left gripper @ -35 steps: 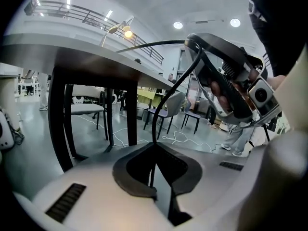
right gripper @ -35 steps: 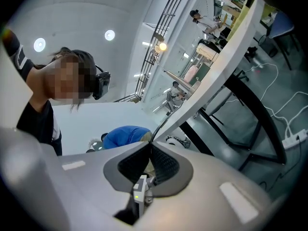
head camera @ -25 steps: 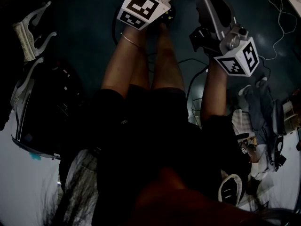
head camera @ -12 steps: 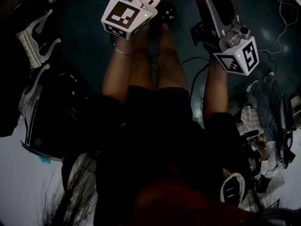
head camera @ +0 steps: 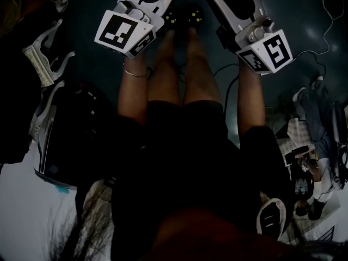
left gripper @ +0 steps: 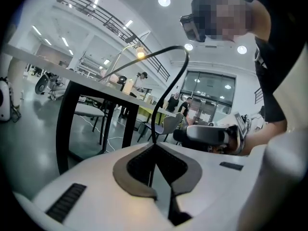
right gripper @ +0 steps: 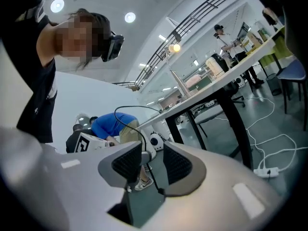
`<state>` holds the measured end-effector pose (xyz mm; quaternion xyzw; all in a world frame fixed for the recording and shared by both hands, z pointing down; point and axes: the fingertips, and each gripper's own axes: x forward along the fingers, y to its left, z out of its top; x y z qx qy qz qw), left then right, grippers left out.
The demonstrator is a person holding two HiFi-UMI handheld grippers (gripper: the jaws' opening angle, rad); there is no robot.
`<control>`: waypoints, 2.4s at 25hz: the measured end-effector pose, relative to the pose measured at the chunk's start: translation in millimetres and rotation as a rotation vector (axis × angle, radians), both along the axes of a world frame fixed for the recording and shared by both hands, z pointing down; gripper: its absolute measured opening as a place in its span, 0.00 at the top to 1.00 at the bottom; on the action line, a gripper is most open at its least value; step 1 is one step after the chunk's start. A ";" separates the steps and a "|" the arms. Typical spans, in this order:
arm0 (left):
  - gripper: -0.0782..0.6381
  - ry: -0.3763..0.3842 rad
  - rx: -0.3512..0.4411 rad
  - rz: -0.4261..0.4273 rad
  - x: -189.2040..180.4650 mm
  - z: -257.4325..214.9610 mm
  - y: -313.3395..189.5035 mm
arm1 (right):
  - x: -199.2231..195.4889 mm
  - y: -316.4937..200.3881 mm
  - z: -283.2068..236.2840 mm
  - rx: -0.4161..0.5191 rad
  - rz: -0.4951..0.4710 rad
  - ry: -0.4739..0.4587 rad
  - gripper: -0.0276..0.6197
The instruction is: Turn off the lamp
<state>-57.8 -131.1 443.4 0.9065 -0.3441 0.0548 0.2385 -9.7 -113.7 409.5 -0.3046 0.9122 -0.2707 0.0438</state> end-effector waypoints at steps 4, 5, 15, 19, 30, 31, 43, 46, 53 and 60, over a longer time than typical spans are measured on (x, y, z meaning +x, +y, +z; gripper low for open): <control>0.87 -0.004 0.022 0.032 4.5 -14.7 0.1 | -8.6 1.3 17.7 -0.010 -0.039 0.080 0.79; 0.87 0.013 0.017 0.029 4.6 -18.6 -0.1 | -10.8 2.6 21.6 -0.004 -0.052 0.105 0.79; 0.87 0.125 0.009 0.049 5.4 -49.3 1.4 | -29.5 11.5 42.2 0.048 -0.151 0.228 0.73; 0.87 0.144 0.004 0.082 5.5 -54.5 2.7 | -32.3 15.4 51.5 0.073 -0.189 0.292 0.70; 0.87 0.182 0.025 0.136 16.6 -75.1 8.3 | -32.8 20.8 66.4 0.116 -0.261 0.420 0.69; 0.87 0.182 0.028 0.142 16.8 -76.0 8.5 | -33.4 21.7 68.0 0.127 -0.272 0.440 0.69; 0.87 0.166 0.062 0.160 9.4 -83.7 9.2 | -40.1 24.6 79.3 0.176 -0.322 0.541 0.70; 0.87 0.173 0.068 0.143 7.0 -86.1 7.2 | -42.6 27.5 79.5 0.171 -0.334 0.525 0.73; 0.87 0.144 0.077 0.125 -2.3 -84.5 8.2 | -51.5 36.9 81.5 0.179 -0.383 0.514 0.77; 0.87 0.165 0.081 0.072 -9.6 -85.1 0.4 | -55.8 39.2 79.6 0.170 -0.400 0.490 0.78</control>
